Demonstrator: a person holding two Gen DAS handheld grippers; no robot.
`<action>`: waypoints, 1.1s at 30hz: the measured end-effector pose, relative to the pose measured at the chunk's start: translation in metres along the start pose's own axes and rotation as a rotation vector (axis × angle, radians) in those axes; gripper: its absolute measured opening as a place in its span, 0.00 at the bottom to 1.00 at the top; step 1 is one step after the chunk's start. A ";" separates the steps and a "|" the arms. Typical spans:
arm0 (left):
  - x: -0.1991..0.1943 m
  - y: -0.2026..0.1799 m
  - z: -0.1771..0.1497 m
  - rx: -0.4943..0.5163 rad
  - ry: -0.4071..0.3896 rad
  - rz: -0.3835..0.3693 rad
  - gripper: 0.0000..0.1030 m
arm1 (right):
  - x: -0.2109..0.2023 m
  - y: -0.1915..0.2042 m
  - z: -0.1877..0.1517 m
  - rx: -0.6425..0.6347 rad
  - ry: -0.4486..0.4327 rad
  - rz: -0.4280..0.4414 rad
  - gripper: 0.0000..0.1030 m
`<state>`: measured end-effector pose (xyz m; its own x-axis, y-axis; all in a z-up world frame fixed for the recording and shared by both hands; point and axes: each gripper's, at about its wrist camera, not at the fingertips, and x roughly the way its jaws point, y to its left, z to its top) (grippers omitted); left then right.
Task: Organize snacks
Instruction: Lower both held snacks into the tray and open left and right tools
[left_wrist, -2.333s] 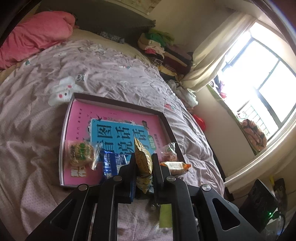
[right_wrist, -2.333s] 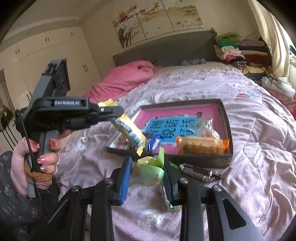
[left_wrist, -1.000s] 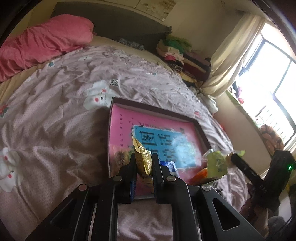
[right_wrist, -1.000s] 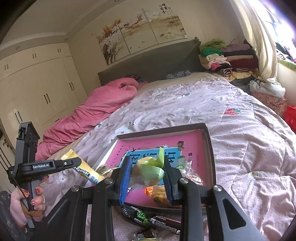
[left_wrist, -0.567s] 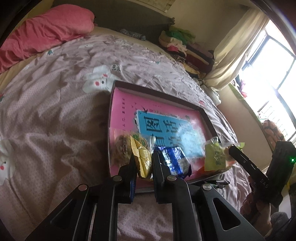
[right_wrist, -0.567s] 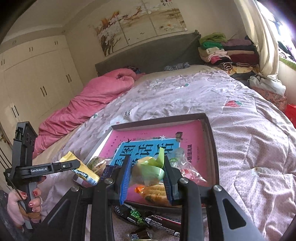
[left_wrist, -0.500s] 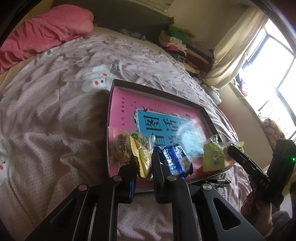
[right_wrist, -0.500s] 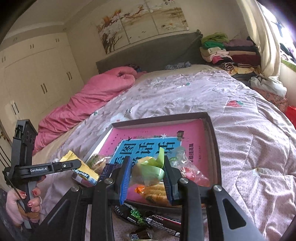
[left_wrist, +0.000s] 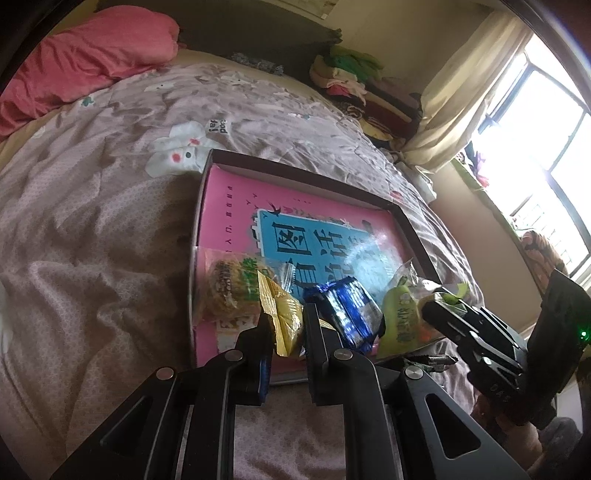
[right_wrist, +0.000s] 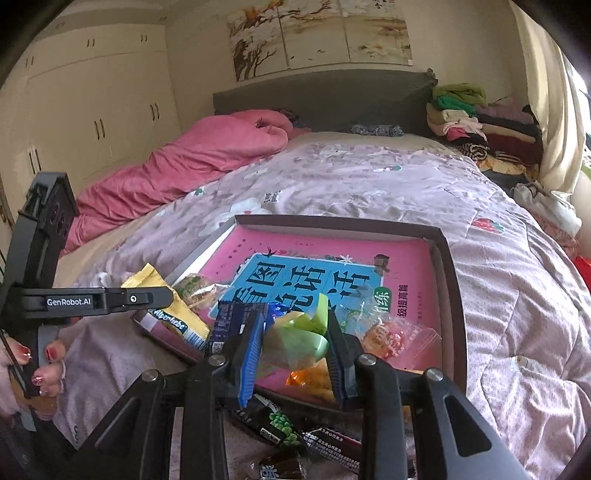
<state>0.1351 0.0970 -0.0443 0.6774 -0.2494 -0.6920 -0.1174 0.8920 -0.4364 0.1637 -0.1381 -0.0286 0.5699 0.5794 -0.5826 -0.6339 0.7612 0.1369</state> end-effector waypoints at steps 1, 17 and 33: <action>0.001 -0.001 -0.001 0.001 0.002 -0.001 0.15 | 0.002 0.000 -0.001 -0.005 0.004 -0.006 0.32; 0.008 -0.002 -0.005 0.001 0.024 0.043 0.21 | 0.005 -0.016 -0.003 0.041 0.019 -0.053 0.33; 0.001 0.002 0.000 -0.006 0.004 0.089 0.27 | -0.002 -0.037 -0.005 0.125 0.017 -0.070 0.34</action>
<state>0.1353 0.0984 -0.0458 0.6614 -0.1703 -0.7304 -0.1813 0.9087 -0.3760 0.1836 -0.1684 -0.0363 0.6013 0.5190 -0.6075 -0.5221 0.8307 0.1930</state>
